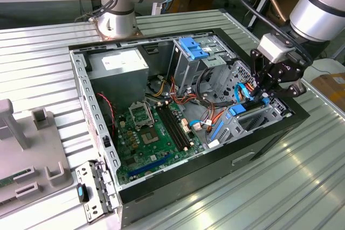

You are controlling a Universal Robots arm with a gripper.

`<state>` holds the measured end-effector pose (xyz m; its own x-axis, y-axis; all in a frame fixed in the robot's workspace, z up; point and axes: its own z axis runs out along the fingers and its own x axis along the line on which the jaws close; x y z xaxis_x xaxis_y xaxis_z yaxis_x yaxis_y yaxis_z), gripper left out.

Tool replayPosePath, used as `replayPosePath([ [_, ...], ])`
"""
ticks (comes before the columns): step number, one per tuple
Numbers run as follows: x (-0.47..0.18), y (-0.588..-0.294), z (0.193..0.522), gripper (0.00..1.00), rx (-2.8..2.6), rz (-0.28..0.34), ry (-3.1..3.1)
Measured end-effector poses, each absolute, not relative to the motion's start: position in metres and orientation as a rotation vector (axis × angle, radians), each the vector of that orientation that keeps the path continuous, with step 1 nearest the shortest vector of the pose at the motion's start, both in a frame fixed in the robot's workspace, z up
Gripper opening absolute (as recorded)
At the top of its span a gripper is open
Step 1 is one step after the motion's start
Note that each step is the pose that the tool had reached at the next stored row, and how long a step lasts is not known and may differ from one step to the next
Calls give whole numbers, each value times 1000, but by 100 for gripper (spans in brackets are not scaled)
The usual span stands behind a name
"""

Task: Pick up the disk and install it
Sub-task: 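Insert the first disk wire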

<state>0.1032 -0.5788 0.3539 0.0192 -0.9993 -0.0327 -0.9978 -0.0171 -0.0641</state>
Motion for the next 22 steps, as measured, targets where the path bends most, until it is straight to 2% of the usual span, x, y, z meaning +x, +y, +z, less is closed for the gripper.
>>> replayPosePath([
  [22, 100, -578, 350, 17, -2104, -37, 2233],
])
